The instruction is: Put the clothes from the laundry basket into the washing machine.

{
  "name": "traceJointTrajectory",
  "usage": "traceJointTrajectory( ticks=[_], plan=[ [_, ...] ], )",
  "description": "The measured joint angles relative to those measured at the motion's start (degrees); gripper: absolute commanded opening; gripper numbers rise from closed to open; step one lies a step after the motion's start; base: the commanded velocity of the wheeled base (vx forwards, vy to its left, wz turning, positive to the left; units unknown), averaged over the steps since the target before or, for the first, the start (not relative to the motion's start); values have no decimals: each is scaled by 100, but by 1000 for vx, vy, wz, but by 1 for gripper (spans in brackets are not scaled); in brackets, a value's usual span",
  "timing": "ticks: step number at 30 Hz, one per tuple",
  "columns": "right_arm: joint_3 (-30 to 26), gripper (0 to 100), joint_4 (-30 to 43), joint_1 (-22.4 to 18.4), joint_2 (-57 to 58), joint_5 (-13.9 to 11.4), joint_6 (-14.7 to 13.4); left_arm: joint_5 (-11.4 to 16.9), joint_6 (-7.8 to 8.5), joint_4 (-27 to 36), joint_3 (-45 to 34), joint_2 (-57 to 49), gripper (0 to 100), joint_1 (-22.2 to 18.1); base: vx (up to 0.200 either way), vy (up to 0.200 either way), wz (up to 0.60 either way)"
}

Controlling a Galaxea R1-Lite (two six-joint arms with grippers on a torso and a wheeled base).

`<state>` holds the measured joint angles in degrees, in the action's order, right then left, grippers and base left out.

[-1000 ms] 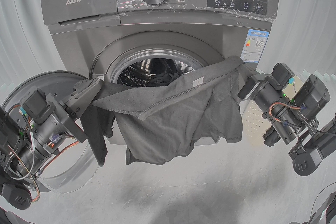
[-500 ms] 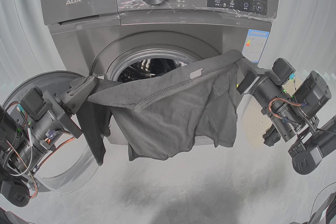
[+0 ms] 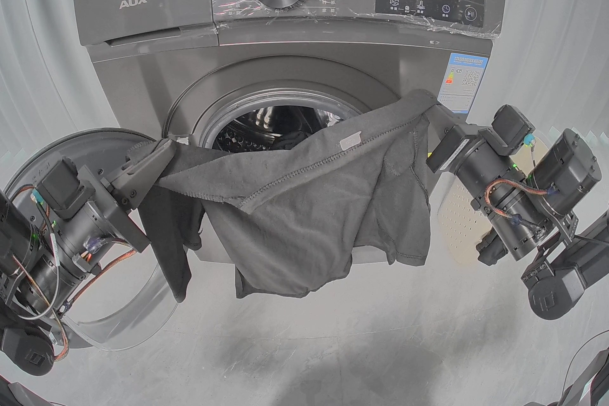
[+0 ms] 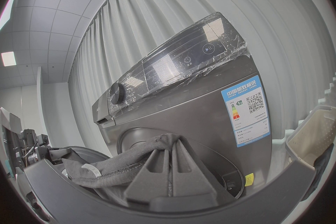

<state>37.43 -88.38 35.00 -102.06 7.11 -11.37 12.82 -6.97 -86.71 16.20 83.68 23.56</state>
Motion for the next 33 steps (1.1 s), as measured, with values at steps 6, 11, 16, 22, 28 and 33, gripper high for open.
traceJointTrajectory(
  ticks=[6,11,16,22,28,33],
  plan=[
    [-166,0,0,66,-1,0,-26,0,20,6,-5,119,0,44,0,0,0],
    [-457,0,0,177,-26,-2,-37,-65,40,-27,163,386,0,155,0,0,0],
    [-777,0,-2,290,-144,-27,-56,-98,49,-46,304,577,0,256,0,0,0],
    [-1056,100,-2,599,-332,-11,-146,-246,49,-52,505,662,0,325,0,0,0],
    [-1554,100,4,929,-594,-16,-67,-385,49,-40,660,708,0,455,0,0,0],
    [-2116,100,9,1200,-905,-65,-17,-492,51,-33,745,742,0,545,0,0,0]
  ],
)
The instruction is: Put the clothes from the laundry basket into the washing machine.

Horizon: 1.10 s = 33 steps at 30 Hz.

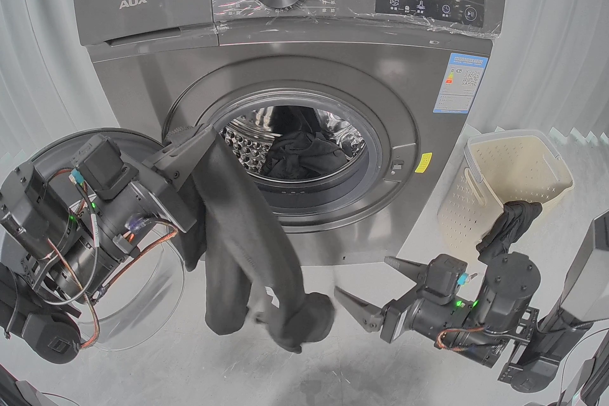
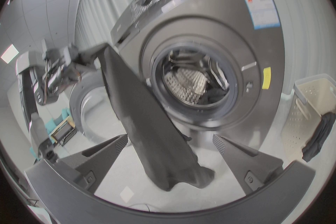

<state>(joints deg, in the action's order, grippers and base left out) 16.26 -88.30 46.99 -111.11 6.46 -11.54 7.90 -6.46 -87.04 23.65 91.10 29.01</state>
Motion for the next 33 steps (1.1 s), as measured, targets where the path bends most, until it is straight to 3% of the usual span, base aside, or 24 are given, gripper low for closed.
traceJointTrajectory(
  ticks=[6,14,23,27,33],
  plan=[
    [68,100,-2,66,-419,71,9,-24,6,-2,60,29,0,54,0,0,0],
    [1530,100,161,-113,-1207,413,30,-29,9,-2,90,38,0,105,0,0,0],
    [2853,100,684,-334,-2013,541,176,-27,6,-9,173,68,0,128,0,0,0],
    [3142,100,866,-384,-2133,522,218,-24,9,-11,197,77,0,130,0,0,0],
    [3227,100,855,-256,-2197,168,332,-18,9,-16,234,85,0,130,0,0,0]
  ],
)
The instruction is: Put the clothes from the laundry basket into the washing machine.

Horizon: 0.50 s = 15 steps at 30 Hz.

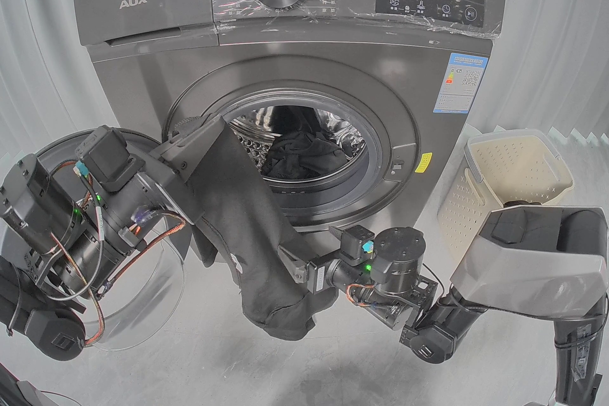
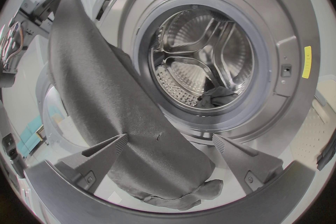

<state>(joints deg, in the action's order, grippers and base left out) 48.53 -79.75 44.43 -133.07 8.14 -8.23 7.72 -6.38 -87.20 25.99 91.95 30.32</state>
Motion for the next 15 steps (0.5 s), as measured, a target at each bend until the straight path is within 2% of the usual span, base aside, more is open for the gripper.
traceJointTrajectory(
  ticks=[8,11,15],
  plan=[
    [69,100,-1,201,-100,-568,188,-2,-2,2,20,5,0,24,0,0,0],
    [229,100,40,274,-171,-664,260,-4,-2,2,24,5,0,35,0,0,0],
    [430,100,202,313,-299,-673,322,-4,-2,2,22,5,0,44,0,0,0]
  ],
)
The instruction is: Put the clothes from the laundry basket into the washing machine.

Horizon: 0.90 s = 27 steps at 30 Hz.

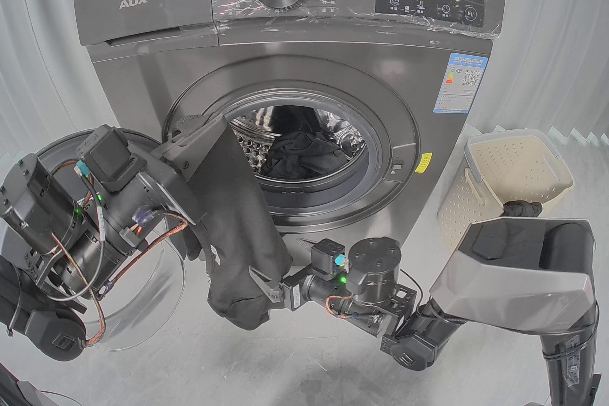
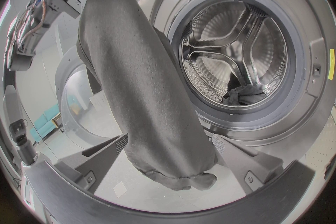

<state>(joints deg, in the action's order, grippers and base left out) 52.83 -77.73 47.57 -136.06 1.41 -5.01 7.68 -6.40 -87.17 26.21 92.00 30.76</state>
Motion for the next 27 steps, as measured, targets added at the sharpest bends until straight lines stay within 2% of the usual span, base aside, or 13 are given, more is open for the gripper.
traceJointTrajectory(
  ticks=[6,14,17,21,22,27],
  plan=[
    [772,100,522,28,-302,17,41,-2,0,0,2,0,0,0,0,0,0],
    [2092,100,987,17,-879,132,48,0,0,2,27,-5,0,-6,0,0,0],
    [2566,100,1084,-20,-1111,238,44,11,0,2,39,-17,0,-6,0,0,0],
    [3110,100,1226,-121,-1378,600,-43,17,-5,2,46,-33,0,-5,0,0,0],
    [3220,0,1240,-165,-1435,679,-89,20,-11,2,49,-38,0,-6,0,0,0],
    [3468,0,1176,-328,-1551,750,-152,22,-30,-2,50,-44,0,-9,0,0,0]
  ],
)
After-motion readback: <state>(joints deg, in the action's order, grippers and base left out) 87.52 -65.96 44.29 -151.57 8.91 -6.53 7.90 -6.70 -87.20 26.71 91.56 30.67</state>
